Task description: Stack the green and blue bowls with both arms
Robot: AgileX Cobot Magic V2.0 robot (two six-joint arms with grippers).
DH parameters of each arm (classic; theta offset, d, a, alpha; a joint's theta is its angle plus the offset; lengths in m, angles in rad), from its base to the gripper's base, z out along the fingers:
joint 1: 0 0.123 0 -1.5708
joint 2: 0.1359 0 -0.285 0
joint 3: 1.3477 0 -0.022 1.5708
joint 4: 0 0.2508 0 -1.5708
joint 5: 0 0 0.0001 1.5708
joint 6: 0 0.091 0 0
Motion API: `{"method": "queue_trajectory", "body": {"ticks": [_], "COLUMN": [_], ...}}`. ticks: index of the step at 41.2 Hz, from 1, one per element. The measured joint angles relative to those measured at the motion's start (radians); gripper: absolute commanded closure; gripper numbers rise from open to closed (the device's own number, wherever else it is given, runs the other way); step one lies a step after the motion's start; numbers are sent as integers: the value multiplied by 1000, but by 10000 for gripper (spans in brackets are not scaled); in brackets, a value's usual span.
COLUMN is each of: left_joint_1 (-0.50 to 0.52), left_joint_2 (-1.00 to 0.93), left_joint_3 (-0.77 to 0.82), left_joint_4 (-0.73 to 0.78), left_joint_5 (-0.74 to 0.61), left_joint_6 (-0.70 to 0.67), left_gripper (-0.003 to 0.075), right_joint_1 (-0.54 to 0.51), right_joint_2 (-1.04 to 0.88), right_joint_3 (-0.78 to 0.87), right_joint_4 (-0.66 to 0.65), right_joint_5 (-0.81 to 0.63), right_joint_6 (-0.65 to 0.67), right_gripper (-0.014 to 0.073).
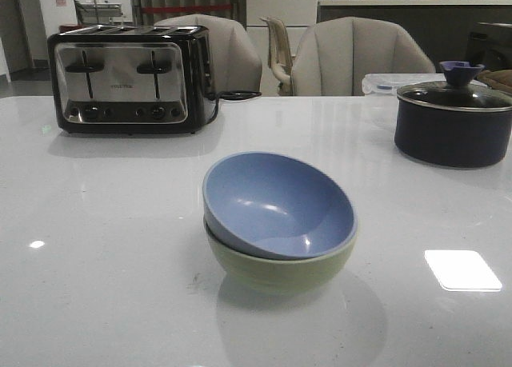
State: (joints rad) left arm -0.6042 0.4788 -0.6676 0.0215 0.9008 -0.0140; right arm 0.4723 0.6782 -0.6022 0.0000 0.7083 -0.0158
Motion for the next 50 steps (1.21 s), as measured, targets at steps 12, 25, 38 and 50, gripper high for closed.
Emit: {"method": "queue_trajectory", "body": {"ticks": [12, 25, 38, 50], "left_joint_1": [20, 282, 474, 519], "left_joint_2": [-47, -318, -483, -483], "left_joint_3": [11, 297, 650, 673], "left_joint_4": [0, 35, -22, -22], "left_joint_5": [-4, -352, -707, -879], "left_joint_6": [0, 0, 0, 0], "left_gripper": [619, 619, 619, 619], "right_joint_1": [0, 0, 0, 0], "right_joint_2": [0, 0, 0, 0], "right_joint_3": [0, 0, 0, 0], "right_joint_4": [0, 6, 6, 6], "right_joint_5": [2, 2, 4, 6], "right_joint_6": [0, 0, 0, 0], "right_gripper": [559, 559, 559, 559]}}
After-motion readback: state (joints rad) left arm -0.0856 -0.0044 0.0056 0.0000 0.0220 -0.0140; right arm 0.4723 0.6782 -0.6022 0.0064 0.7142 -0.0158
